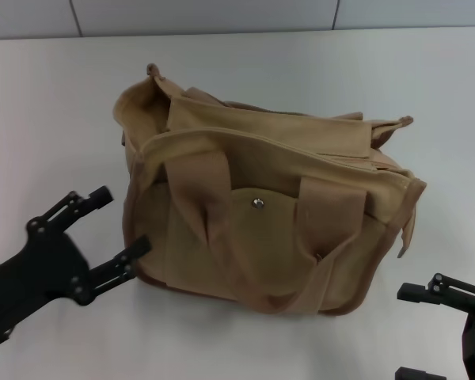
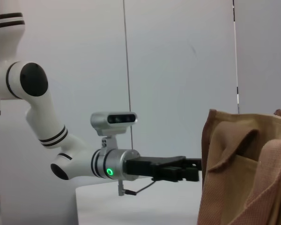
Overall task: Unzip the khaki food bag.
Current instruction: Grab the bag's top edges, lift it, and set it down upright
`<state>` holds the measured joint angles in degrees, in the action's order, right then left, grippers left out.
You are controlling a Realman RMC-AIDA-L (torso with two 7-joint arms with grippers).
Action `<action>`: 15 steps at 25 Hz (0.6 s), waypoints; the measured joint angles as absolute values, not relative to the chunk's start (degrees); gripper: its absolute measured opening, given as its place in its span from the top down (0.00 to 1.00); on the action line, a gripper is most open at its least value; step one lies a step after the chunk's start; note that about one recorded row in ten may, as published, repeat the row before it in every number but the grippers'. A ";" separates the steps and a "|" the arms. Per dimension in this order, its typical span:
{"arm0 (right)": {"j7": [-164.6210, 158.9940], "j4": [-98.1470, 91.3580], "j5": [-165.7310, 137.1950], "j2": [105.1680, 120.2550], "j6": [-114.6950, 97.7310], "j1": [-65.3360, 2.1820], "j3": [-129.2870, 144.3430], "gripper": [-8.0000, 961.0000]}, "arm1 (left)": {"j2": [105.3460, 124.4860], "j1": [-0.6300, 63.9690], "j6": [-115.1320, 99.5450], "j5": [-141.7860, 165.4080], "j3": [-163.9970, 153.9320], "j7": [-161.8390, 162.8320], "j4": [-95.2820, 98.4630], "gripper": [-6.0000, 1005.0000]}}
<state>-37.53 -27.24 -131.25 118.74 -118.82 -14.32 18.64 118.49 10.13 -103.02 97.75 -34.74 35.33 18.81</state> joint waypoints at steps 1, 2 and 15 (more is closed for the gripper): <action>-37.53 -27.24 -131.25 118.74 -118.83 -14.32 18.63 0.13 | 118.61 10.94 -101.36 97.73 -34.80 35.37 17.73 0.23; -37.53 -27.24 -131.25 118.74 -118.83 -14.32 18.63 0.13 | 118.61 10.94 -101.36 97.73 -34.80 35.37 17.73 0.23; -37.53 -27.25 -131.25 118.83 -118.51 -14.30 18.63 0.13 | 119.08 19.46 -93.12 96.62 -34.41 29.84 8.08 0.31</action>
<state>-37.53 -27.25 -131.25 118.83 -118.51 -14.30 18.63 119.08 19.46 -93.12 96.62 -34.41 29.84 8.08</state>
